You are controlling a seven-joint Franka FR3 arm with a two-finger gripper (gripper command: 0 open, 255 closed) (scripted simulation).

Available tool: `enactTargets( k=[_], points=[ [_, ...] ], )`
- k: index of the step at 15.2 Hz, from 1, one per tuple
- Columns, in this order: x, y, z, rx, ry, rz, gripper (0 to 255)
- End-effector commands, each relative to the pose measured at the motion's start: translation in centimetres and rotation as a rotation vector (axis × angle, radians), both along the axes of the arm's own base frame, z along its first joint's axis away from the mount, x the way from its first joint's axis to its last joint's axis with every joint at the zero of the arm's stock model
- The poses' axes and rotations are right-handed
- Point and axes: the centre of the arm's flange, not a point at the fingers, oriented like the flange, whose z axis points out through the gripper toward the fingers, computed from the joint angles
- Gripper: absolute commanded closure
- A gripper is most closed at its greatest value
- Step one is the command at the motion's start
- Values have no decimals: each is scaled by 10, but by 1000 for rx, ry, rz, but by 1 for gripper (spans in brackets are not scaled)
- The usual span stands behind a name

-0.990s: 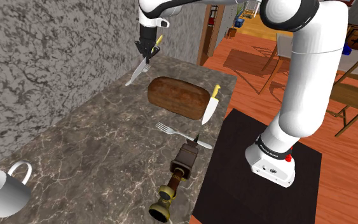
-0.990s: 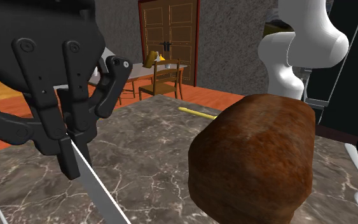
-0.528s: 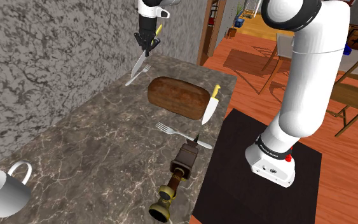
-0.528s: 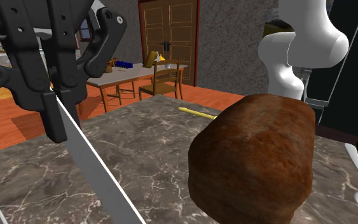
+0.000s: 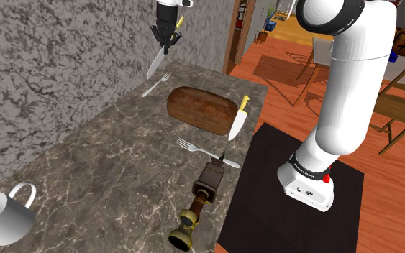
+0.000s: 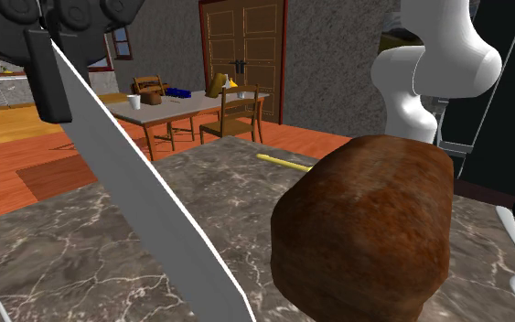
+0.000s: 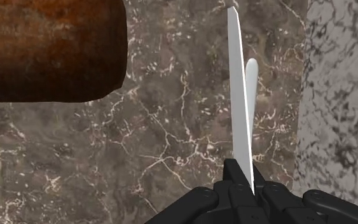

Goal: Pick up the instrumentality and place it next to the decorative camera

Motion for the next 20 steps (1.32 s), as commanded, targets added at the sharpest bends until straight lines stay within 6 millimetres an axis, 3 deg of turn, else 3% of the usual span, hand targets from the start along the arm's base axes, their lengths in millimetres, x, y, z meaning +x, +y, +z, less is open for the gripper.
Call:
enactTargets(
  k=[1, 8, 20],
  points=[
    [0, 1, 11, 0, 0, 0, 255],
    [0, 1, 44, 0, 0, 0, 255],
    [-110, 115, 44, 0, 0, 0, 255]
  ],
)
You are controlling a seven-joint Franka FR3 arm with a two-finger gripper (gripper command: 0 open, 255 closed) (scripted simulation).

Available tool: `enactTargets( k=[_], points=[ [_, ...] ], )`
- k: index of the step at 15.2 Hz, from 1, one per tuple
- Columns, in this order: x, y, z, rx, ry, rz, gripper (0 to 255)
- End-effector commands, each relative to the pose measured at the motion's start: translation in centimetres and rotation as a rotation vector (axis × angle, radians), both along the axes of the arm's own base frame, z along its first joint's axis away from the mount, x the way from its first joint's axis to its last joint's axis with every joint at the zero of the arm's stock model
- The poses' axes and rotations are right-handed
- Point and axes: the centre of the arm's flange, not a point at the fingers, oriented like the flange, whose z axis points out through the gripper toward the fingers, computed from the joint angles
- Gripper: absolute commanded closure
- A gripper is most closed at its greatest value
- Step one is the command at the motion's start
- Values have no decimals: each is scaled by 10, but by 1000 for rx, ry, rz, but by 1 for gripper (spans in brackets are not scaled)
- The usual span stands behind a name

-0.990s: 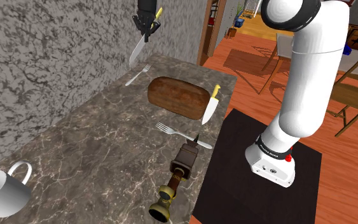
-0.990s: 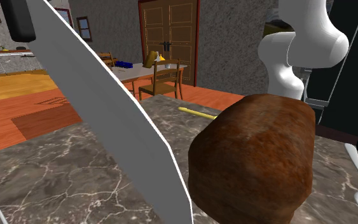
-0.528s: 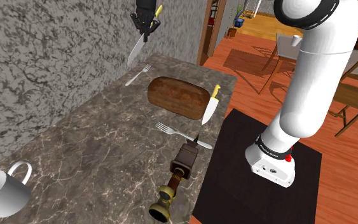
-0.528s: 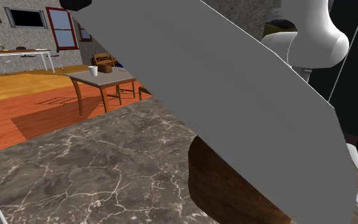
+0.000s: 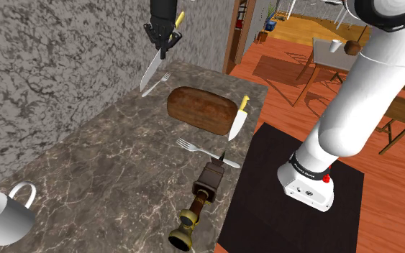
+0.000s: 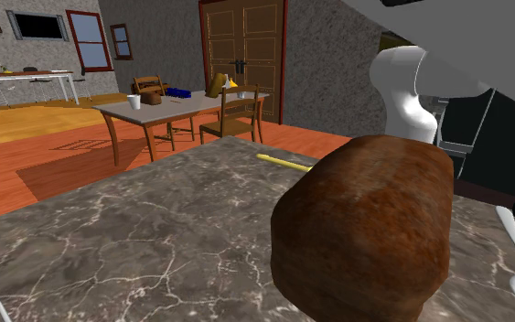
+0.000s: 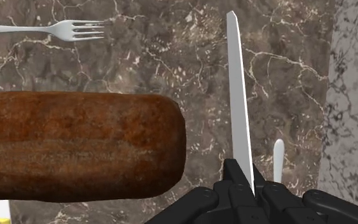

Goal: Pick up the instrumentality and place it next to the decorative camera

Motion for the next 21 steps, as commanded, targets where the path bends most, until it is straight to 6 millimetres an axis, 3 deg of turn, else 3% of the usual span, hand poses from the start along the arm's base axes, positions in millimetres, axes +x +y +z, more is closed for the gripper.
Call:
enactTargets(
  k=[1, 21],
  points=[
    [-19, 18, -1, 0, 0, -1, 255],
    [-202, 208, -1, 0, 0, -1, 255]
  ],
)
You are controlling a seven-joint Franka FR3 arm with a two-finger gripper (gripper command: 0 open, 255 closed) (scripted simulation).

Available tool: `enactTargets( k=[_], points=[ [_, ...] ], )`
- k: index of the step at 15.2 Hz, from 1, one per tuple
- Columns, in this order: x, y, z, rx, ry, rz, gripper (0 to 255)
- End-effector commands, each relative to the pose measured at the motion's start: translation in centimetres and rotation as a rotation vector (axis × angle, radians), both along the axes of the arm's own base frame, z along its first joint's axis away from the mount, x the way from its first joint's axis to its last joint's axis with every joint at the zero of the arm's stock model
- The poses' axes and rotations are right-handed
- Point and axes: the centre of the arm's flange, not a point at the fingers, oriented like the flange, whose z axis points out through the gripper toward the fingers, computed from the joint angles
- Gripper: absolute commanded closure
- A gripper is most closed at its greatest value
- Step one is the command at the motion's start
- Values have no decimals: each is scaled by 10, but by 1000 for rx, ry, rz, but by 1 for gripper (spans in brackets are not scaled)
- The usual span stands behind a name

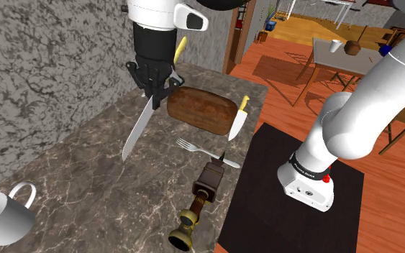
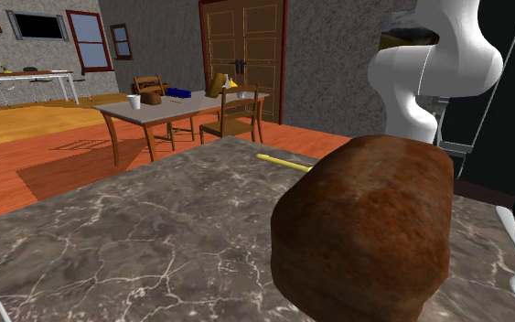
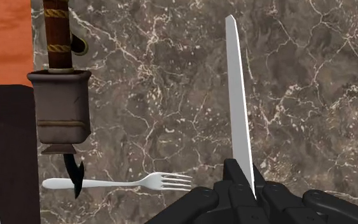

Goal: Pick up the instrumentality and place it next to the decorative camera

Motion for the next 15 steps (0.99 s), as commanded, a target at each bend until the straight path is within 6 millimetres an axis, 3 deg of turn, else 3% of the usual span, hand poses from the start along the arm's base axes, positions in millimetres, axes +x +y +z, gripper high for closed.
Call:
enactTargets(
  k=[1, 15],
  points=[
    [-22, 21, -3, 0, 0, -1, 255],
    [-151, 153, -3, 0, 0, -1, 255]
  ],
)
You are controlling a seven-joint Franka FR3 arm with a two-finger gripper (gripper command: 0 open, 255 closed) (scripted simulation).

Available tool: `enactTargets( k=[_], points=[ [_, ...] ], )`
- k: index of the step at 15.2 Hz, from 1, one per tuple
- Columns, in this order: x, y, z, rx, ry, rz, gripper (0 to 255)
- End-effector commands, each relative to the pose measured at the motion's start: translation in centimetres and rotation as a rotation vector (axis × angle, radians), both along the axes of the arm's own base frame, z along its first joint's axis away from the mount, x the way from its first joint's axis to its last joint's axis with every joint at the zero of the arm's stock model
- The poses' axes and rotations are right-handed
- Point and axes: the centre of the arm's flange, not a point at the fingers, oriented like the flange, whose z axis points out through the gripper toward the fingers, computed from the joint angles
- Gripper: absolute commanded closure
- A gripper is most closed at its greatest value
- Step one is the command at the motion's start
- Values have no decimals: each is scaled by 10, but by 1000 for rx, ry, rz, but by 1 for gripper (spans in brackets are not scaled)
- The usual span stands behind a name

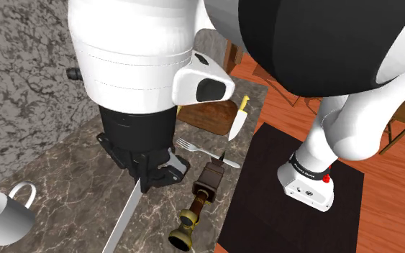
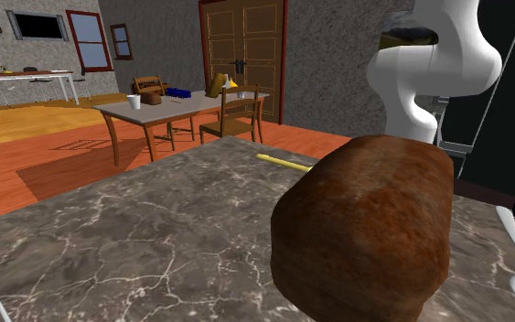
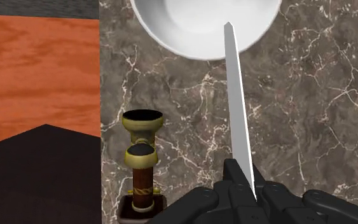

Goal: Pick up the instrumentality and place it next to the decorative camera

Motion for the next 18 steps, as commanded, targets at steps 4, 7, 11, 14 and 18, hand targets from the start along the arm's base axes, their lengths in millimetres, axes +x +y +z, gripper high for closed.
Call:
enactTargets(
  k=[4, 7, 11, 14, 18],
  points=[
    [-45, 46, -4, 1, 0, -1, 255],
    [-45, 46, -20, 1, 0, -1, 255],
    [-45, 46, -41, 1, 0, -1, 255],
    [-45, 46, -57, 1, 0, -1, 255],
    [-45, 46, -78, 1, 0, -1, 255]
  ],
)
